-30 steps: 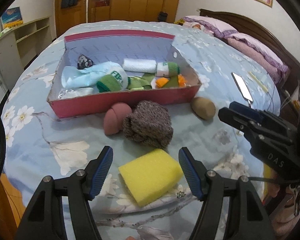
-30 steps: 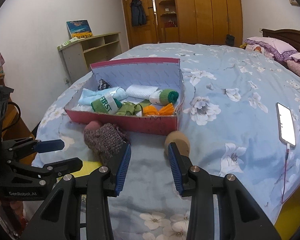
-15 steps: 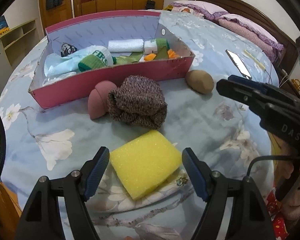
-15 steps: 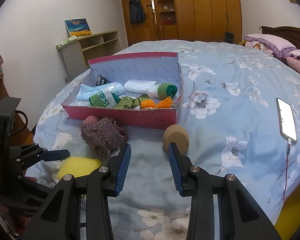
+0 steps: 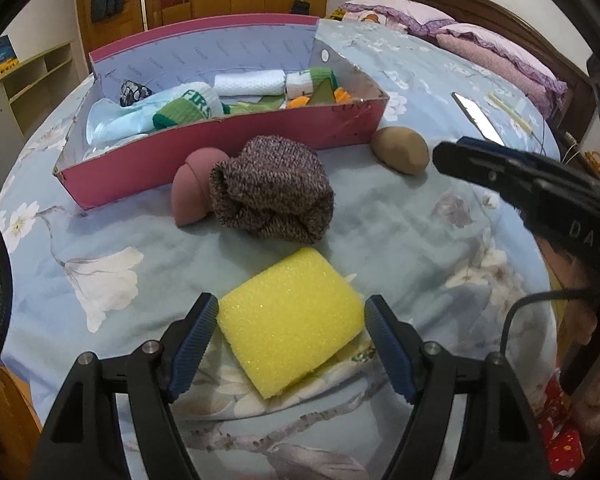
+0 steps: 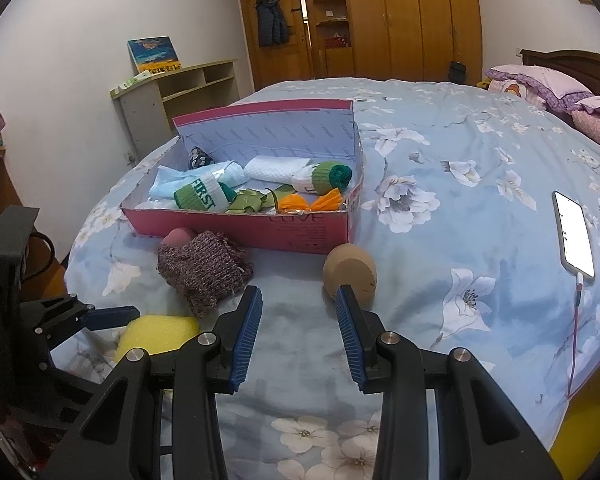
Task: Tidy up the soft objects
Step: 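Grasp the yellow sponge with the left gripper while the right gripper grasps the cork ball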
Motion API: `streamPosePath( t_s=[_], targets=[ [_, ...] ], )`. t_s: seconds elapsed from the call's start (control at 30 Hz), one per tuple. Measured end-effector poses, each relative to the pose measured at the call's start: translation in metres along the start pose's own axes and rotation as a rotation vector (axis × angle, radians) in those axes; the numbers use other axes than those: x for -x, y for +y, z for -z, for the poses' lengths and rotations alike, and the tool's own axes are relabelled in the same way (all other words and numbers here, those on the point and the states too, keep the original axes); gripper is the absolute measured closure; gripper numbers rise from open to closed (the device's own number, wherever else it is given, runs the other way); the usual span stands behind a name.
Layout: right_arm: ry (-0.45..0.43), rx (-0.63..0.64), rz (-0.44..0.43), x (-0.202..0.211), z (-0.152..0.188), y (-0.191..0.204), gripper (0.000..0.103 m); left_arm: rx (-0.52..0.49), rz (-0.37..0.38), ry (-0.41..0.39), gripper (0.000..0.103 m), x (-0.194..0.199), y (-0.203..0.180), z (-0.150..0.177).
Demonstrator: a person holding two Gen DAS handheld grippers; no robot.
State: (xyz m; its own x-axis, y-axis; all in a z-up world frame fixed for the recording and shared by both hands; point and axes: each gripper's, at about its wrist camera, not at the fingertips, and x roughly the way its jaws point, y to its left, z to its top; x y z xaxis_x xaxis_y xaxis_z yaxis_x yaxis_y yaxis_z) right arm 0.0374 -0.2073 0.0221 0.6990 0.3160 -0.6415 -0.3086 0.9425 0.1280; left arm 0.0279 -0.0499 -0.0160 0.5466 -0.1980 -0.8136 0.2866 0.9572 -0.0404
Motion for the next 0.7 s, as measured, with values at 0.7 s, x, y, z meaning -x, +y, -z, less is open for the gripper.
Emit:
streamPosePath(
  t_s=[0.7],
  targets=[
    [0.01, -0.022, 0.069, -0.012, 0.003, -0.016, 0.063, 0.07, 0.017, -0.015, 0.029, 0.0, 0.007, 0.002]
  ],
)
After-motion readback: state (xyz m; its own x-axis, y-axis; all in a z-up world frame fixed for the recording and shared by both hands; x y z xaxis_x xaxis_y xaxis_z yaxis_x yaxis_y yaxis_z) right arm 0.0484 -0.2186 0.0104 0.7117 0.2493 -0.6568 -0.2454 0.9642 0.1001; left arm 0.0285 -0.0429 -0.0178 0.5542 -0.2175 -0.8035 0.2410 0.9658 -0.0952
